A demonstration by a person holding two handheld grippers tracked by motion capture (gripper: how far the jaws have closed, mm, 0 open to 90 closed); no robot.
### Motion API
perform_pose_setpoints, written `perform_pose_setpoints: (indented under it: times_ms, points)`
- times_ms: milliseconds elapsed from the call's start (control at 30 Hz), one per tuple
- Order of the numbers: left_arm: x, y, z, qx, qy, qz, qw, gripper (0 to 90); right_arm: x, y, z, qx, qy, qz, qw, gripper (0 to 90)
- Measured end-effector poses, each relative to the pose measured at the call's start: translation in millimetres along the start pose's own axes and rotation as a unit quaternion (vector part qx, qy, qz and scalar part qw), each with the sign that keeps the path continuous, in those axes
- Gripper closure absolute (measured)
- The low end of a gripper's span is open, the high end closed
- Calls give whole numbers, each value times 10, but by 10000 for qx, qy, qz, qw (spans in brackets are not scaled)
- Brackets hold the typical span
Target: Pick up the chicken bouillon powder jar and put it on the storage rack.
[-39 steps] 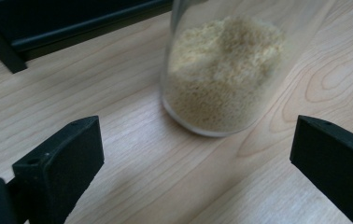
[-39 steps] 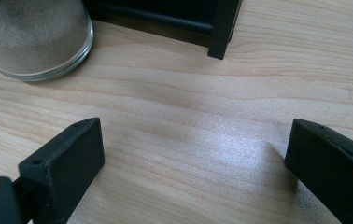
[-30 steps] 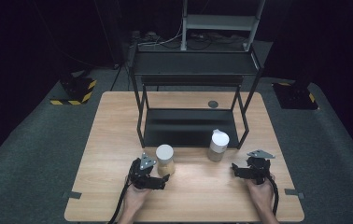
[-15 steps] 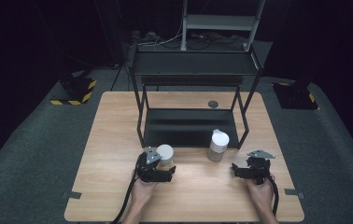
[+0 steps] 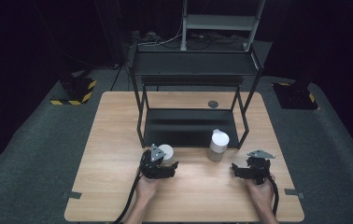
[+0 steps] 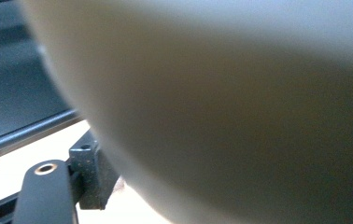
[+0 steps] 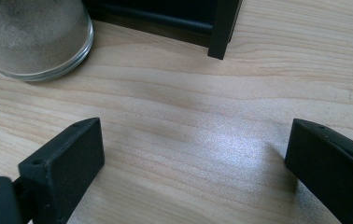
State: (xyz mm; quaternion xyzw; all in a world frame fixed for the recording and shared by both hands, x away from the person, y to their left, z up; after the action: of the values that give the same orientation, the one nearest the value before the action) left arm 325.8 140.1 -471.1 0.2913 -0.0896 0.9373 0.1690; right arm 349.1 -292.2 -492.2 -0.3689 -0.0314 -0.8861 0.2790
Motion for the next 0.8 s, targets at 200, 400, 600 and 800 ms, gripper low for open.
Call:
perform_pose_setpoints:
  times_ms: [200,400,600,800]
  points:
    - [-7,4,0,13,34,38,10000,293,0,0,0,1,1,0,10000,37]
    - [1,20,7,-66,36,68,9999,304,0,0,0,1,1,1,10000,37]
    - [30,53,15,-182,37,143,9997,309,0,0,0,-1,0,0,10000,37]
    - [41,23,66,-209,-68,20,9998,311,-1,0,1,-1,-1,0,10000,37]
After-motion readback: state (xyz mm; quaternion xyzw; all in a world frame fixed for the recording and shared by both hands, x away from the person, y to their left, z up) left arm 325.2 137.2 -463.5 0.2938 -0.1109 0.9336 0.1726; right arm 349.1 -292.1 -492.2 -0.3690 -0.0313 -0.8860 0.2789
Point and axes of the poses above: each handheld gripper's, and its own axes: x roughly backward along the jaws, z roughly out of its top, y roughly to its right, the point moved 7 cm from there along -x, roughly forward along the jaws, and after that the axes turned 14 degrees about z, right-handed, at the moved point
